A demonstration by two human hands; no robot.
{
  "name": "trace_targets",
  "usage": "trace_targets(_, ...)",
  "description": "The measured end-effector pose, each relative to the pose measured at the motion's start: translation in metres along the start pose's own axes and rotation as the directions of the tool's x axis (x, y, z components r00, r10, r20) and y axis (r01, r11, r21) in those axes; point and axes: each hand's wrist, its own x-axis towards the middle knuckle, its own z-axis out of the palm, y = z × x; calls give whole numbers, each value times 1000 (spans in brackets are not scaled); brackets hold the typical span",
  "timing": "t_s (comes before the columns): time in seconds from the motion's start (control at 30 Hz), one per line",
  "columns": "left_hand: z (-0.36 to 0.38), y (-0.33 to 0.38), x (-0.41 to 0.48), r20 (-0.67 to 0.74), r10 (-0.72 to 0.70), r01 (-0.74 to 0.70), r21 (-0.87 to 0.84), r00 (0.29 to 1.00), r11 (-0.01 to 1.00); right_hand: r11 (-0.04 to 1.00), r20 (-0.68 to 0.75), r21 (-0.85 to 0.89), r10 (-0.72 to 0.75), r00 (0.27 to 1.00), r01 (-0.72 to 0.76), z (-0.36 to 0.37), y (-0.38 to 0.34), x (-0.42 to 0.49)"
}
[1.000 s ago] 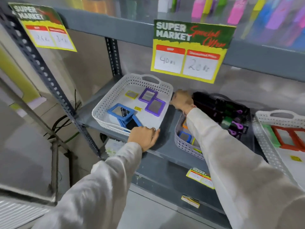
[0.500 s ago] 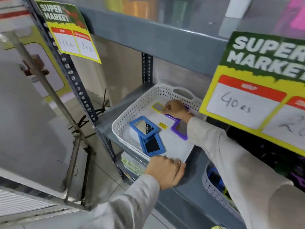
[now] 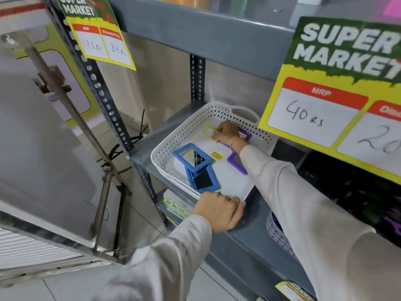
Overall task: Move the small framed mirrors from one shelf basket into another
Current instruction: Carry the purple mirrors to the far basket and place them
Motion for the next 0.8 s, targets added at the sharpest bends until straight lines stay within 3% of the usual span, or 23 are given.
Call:
trace_targets(0.3, -3, -1, -4, 52, 3, -1, -35, 999, 999, 915, -71, 404, 29, 997, 2, -5, 33, -19)
trace_targets(0.43, 1, 2, -4, -39, 32, -35, -88, 999, 996, 793, -118, 608, 141, 983, -41, -34, 45, -67)
trace_targets(0.63, -5, 3, -5, -15, 17, -18, -72, 1000, 997, 694, -252, 719, 304, 919, -32, -62, 93, -127)
trace_targets(0.8, -10, 7, -9, 27, 5, -2, -83, 1000, 997, 612, -242, 790, 377, 894, -44, -77, 129, -181)
